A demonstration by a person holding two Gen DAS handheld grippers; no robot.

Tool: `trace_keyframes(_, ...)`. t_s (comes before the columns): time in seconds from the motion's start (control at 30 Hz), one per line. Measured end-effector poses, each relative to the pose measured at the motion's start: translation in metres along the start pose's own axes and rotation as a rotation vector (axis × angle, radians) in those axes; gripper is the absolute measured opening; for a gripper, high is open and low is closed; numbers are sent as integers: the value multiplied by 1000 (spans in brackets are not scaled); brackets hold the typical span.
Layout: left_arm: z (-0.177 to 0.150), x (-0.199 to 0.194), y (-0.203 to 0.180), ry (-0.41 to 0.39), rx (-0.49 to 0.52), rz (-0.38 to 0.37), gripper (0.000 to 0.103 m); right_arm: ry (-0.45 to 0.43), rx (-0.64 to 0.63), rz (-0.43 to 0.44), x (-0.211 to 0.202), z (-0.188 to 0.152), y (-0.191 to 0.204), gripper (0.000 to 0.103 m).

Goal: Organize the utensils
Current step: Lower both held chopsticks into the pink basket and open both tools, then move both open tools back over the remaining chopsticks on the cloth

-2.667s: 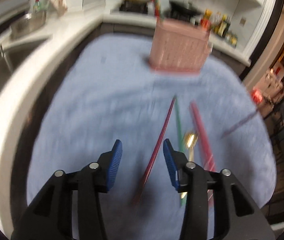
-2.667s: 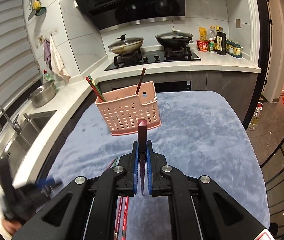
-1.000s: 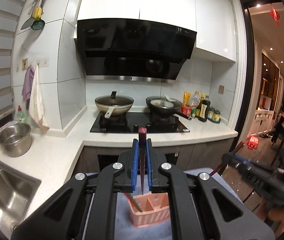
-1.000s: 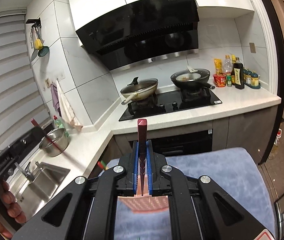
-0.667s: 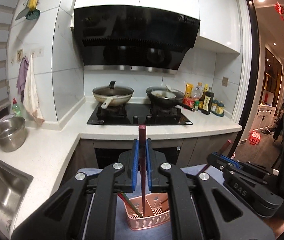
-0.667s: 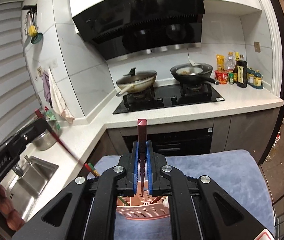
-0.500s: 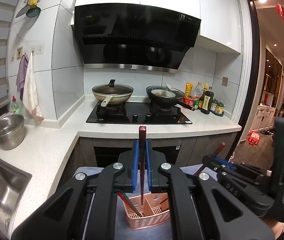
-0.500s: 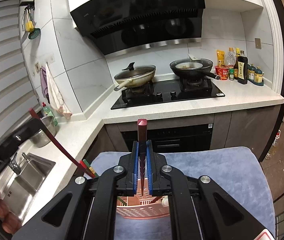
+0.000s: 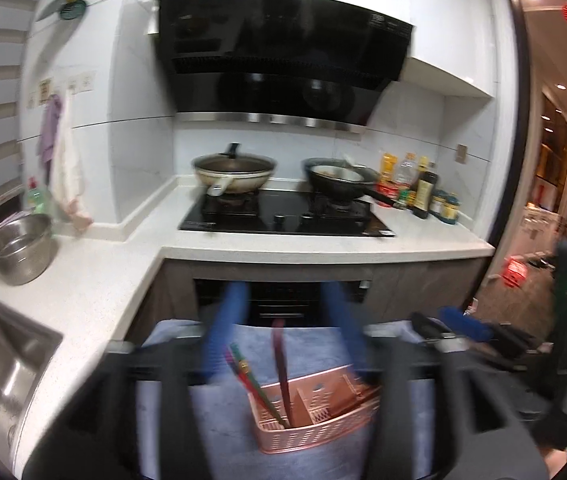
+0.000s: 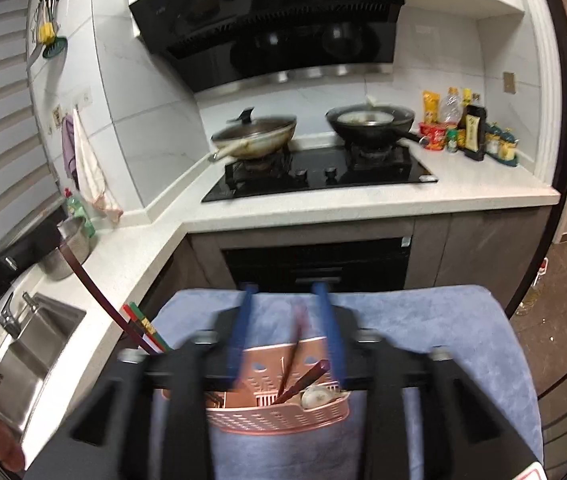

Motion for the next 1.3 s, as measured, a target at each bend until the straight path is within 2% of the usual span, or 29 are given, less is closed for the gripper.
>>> trace_keyframes(0.2,-12,-15,8,4,-4,63,77,-49,-10,2,-39,4,-4,49)
trace_keyframes(0.33,-37,-31,7,39,-7,58,78,-57,-32,-9,-69,-12,-8,49)
trace_keyframes(0.47,-79,-45,2,105,36,79,78,-20,-53,-10,-91,-47,-12,49)
trace_keyframes(0.6,-130,-60,-9,183,85,108,78,50,-71,-18,-109,-102,-17,49)
trace_keyframes(0.83,-208,-84,-27,320,89,85,78,171,-91,-52,-126,-200,-25,49)
trace_keyframes(1.07,-253,-97,-32,388,103,109,78,280,-103,-100,-128,-276,-36,49)
trace_keyframes(1.3,-280,-103,-35,437,88,106,78,353,-82,-101,-123,-311,-40,49)
Point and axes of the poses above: each gripper's, at about its wrist camera, not at the fingertips, and x roughly the way its jaws point, y to its left, z to its top, the point moved 7 cm from there along x, roughly the way its jaws point, and after that the axes turned 7 degrees about x, right-handed, at the moved point
